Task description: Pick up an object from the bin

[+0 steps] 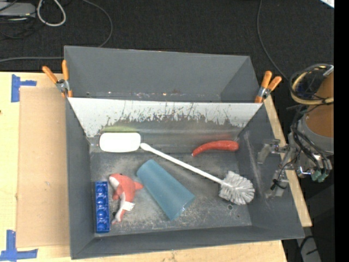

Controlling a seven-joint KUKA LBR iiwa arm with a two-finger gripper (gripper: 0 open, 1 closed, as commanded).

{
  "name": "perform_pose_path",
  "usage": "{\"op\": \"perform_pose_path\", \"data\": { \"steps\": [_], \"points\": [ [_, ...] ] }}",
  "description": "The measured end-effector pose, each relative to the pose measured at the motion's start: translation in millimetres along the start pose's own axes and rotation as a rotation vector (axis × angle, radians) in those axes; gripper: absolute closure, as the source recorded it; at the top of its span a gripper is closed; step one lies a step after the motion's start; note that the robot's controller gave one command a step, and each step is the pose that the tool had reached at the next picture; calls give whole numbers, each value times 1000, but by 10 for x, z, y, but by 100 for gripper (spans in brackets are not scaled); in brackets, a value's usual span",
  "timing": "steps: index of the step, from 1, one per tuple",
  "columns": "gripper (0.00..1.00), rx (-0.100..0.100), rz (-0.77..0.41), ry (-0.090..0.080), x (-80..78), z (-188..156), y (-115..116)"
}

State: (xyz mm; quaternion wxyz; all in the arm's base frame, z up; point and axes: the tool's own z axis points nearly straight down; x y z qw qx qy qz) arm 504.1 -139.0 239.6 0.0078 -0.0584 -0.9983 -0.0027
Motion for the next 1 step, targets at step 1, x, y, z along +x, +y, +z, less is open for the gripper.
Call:
{"op": "perform_pose_path", "data": {
  "steps": [1],
  "points": [
    [0,-2,64,-6,-200,1101,211]
  ]
}}
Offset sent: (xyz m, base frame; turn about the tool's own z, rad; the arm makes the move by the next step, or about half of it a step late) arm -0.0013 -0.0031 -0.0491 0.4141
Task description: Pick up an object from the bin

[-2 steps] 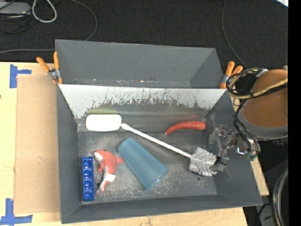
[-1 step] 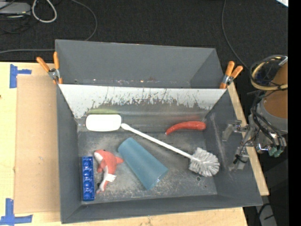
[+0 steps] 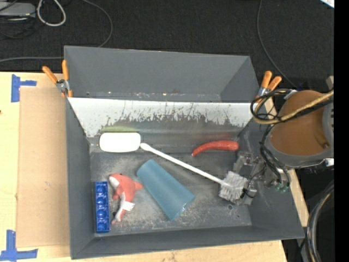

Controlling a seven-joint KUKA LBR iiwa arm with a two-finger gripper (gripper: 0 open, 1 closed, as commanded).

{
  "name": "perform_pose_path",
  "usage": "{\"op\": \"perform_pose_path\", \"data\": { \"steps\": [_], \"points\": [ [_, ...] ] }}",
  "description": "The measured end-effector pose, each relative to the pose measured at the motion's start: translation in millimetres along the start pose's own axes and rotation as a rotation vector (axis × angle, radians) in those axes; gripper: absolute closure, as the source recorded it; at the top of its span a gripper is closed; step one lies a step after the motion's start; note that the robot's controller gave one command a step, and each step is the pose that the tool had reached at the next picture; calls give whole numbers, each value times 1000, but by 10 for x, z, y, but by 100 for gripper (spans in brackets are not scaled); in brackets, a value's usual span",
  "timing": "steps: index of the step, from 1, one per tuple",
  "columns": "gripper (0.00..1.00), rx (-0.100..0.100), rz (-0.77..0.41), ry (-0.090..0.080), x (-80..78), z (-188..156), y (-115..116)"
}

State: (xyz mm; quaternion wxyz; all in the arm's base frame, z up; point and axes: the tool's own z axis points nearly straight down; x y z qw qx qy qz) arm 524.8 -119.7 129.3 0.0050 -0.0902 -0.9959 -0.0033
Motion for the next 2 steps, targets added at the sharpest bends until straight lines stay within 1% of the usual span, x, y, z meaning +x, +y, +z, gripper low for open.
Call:
{"op": "perform_pose_path", "data": {
  "steps": [1,2],
  "points": [
    [0,1,331,0,146,-467,-199],
    [0,1,314,-11,68,-405,-146]
  ]
}}
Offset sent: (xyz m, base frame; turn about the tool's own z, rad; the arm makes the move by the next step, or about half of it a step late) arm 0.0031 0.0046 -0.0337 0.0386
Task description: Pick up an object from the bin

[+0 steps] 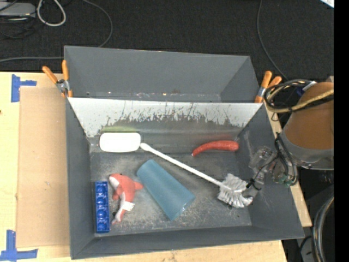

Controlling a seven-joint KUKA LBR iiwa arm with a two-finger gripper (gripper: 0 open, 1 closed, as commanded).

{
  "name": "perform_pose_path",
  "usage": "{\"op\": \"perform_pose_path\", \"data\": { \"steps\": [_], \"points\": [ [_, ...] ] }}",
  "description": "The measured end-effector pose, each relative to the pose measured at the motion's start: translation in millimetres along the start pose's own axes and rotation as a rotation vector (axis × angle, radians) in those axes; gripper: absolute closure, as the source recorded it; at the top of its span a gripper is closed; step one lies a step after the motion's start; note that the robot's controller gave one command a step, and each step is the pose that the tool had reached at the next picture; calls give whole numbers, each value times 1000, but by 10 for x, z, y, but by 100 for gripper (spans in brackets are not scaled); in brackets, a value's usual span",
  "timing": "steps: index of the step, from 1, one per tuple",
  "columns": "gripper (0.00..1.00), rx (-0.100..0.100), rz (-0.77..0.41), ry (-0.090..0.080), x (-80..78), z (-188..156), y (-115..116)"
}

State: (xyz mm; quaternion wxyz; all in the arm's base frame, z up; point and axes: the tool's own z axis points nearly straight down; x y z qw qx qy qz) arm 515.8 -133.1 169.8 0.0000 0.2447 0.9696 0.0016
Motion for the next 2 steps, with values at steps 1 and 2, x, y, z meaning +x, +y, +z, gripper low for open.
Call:
{"op": "perform_pose_path", "data": {
  "steps": [1,2],
  "points": [
    [0,1,-286,7,254,-50,159],
    [0,1,-141,8,64,871,303]
  ]
}}
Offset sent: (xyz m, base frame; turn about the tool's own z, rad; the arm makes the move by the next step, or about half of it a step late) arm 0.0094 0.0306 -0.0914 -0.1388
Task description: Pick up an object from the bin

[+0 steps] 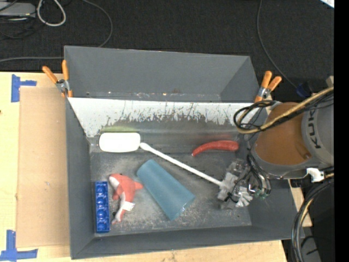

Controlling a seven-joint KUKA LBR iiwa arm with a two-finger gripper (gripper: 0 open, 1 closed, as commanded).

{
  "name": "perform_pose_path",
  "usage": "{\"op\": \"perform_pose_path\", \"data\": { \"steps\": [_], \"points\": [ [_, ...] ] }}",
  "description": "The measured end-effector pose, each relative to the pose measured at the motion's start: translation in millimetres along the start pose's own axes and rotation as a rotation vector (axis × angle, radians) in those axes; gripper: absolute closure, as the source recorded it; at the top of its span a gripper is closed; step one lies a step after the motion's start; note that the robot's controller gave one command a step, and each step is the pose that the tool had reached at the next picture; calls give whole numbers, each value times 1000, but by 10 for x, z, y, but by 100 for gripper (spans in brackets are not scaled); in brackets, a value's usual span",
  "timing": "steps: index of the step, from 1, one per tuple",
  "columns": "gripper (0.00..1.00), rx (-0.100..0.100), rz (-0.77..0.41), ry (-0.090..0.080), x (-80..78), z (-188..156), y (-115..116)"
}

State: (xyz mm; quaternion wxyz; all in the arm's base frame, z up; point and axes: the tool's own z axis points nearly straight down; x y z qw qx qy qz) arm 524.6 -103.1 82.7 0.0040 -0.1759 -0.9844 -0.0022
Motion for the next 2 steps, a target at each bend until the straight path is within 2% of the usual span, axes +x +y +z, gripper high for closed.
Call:
{"op": "perform_pose_path", "data": {
  "steps": [1,2],
  "points": [
    [0,1,-82,-1,77,14,-23],
    [100,0,-32,8,33,122,21]
  ]
}}
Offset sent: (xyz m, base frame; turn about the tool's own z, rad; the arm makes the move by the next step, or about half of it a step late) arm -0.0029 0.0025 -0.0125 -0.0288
